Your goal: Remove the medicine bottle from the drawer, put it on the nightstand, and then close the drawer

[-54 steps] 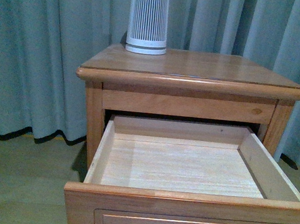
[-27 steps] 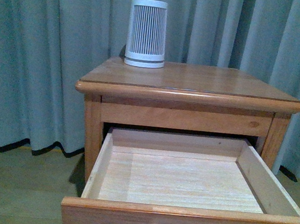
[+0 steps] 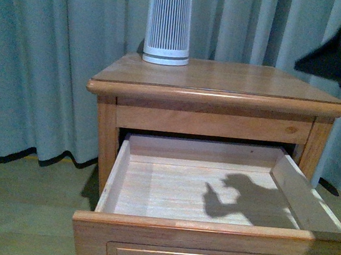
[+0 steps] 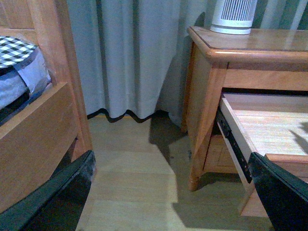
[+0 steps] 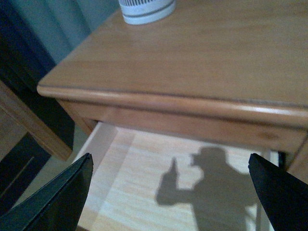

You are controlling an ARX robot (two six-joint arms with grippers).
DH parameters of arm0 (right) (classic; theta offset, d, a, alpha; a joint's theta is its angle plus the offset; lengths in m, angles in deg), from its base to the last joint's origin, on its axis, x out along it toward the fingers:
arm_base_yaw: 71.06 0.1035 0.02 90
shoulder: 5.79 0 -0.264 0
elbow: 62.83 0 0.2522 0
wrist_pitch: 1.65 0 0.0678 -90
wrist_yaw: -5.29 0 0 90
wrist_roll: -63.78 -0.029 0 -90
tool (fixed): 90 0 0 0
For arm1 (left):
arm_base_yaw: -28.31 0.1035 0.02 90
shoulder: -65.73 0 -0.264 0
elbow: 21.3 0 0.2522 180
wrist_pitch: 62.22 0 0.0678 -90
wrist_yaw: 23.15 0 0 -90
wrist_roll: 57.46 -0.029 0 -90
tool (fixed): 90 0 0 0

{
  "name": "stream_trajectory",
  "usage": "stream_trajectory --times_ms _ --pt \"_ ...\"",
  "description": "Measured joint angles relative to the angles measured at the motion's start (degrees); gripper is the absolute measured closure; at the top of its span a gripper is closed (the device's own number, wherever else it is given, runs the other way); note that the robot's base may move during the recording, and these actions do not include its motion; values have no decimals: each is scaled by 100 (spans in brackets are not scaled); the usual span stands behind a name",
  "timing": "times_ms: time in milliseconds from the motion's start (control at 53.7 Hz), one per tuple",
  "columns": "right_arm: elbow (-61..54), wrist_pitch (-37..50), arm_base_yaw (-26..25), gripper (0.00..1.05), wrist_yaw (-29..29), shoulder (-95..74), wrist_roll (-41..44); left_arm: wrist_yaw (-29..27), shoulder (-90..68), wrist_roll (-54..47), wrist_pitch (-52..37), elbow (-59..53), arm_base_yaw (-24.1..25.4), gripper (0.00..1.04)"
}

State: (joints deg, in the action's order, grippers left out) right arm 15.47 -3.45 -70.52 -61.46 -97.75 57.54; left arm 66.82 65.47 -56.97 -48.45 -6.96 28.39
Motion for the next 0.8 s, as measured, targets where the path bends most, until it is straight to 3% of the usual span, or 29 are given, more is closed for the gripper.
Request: stream_trajectory --times_ms 205,373,634,801 --pt "1637 -1290 236 7 13 -542 -63 0 0 0 0 0 0 6" --pt "2389 -2863 422 7 77 -798 -684 0 0 0 0 0 0 6" --pt "3108 -3851 951 7 -59 -1392 -1440 0 0 0 0 0 0 6" --pt "4315 -5066 1172 7 -341 -2365 -1836 0 0 0 0 0 0 6"
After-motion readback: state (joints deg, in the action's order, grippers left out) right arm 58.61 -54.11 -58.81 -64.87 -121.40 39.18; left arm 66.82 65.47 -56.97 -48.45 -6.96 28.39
